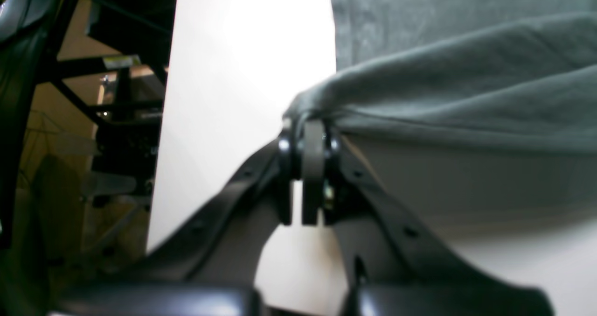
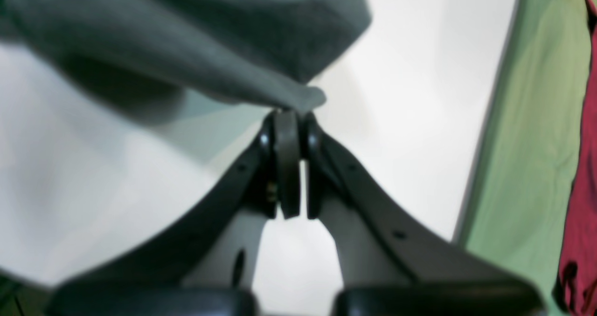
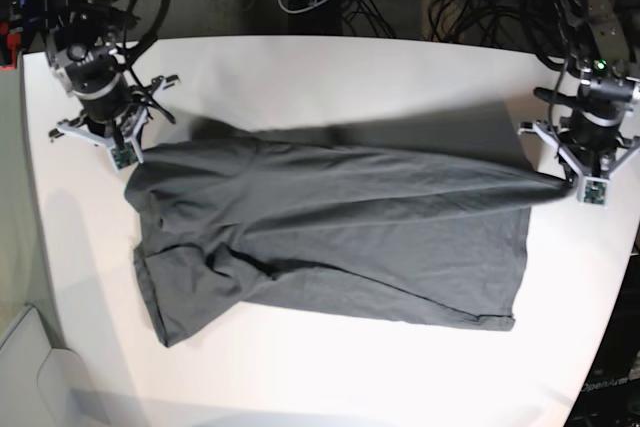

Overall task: Layout the t-shirt on the table in an organized manner, then fold the t-shirt properly
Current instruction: 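Pull the shirt edge further with both grippers to flatten the shirt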

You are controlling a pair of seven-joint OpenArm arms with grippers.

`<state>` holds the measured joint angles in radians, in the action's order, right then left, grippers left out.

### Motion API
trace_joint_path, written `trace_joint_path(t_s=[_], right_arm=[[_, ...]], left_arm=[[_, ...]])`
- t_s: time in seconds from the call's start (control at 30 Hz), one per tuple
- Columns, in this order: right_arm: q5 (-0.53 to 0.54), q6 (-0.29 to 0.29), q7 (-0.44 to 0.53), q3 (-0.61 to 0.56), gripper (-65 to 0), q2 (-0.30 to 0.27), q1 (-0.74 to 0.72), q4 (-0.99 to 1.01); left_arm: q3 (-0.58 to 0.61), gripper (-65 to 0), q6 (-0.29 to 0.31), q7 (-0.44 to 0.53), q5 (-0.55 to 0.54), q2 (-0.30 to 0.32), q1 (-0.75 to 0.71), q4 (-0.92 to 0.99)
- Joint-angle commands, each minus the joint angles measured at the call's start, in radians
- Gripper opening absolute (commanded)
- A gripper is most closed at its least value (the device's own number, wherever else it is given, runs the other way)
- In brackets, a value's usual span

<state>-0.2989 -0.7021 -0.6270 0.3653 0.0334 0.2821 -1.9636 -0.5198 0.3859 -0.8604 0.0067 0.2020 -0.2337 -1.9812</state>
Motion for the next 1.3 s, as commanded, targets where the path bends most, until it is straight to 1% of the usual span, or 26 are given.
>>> trace_joint_path(t_s=[0.0, 0.17, 0.37, 0.4, 0.47, 0.6, 0.7, 0.8, 0.93, 1.0, 1.03, 1.1, 1.17, 1.2, 1.27], right_arm=[[0.01, 0.004, 0.017, -0.001, -64.7, -0.003, 0.016, -0.023], [0.008, 0.004, 0.02, 0.007, -64.8, -0.005, 0.134, -0.032], [0.008, 0.004, 0.023, 0.007, -64.8, -0.005, 0.239, -0.036], [0.008, 0.004, 0.023, 0.007, -64.8, -0.005, 0.256, -0.041], [0.008, 0.004, 0.025, 0.007, -64.8, -0.005, 0.285, -0.046], [0.008, 0.004, 0.025, 0.011, -65.0, -0.005, 0.34, -0.056], [0.008, 0.004, 0.026, 0.05, -65.0, -0.014, 0.374, -0.056], [0.008, 0.004, 0.026, 0.091, -65.0, -0.017, 0.391, -0.056], [0.01, 0.004, 0.026, 0.157, -65.0, -0.019, 0.409, -0.075], [0.02, 0.004, 0.026, 0.168, -65.0, -0.037, 0.423, -0.076], [0.022, 0.004, 0.026, 0.165, -65.0, -0.046, 0.441, -0.076], [0.022, 0.004, 0.026, 0.16, -65.0, -0.051, 0.478, -0.076], [0.022, 0.004, 0.039, 0.146, -65.0, -0.053, 0.507, -0.076], [0.022, 0.004, 0.055, 0.12, -65.0, -0.053, 0.532, -0.076], [0.022, 0.004, 0.095, 0.054, -65.0, -0.054, 0.589, -0.076]], left_arm=[[-0.004, -64.6, -0.008, 0.019, 0.0, 0.014, 0.006, -0.02], [-0.004, -64.6, -0.008, 0.017, 0.0, 0.02, -0.053, -0.025], [0.003, -64.6, -0.008, 0.017, 0.0, 0.015, -0.132, -0.025], [0.003, -64.6, 0.0, 0.017, 0.0, 0.015, -0.143, -0.025], [-0.001, -64.6, 0.043, 0.017, 0.0, 0.015, -0.157, -0.025], [-0.001, -64.6, 0.173, 0.016, 0.02, 0.015, -0.171, -0.01], [0.008, -64.7, 0.224, 0.016, 0.049, 0.011, -0.186, 0.003], [0.022, -64.7, 0.246, 0.016, 0.08, 0.011, -0.198, 0.012], [0.011, -64.7, 0.246, 0.016, 0.131, 0.023, -0.217, 0.007], [0.01, -64.7, 0.247, 0.016, 0.154, 0.024, -0.217, 0.004], [0.01, -64.7, 0.247, 0.016, 0.166, 0.024, -0.217, 0.004], [0.01, -64.7, 0.252, 0.016, 0.187, 0.046, -0.217, -0.003], [0.011, -64.7, 0.287, 0.016, 0.187, 0.053, -0.217, -0.007], [0.011, -64.7, 0.312, 0.016, 0.194, 0.053, -0.217, -0.005], [0.013, -64.7, 0.312, 0.016, 0.195, 0.049, -0.215, 0.0]])
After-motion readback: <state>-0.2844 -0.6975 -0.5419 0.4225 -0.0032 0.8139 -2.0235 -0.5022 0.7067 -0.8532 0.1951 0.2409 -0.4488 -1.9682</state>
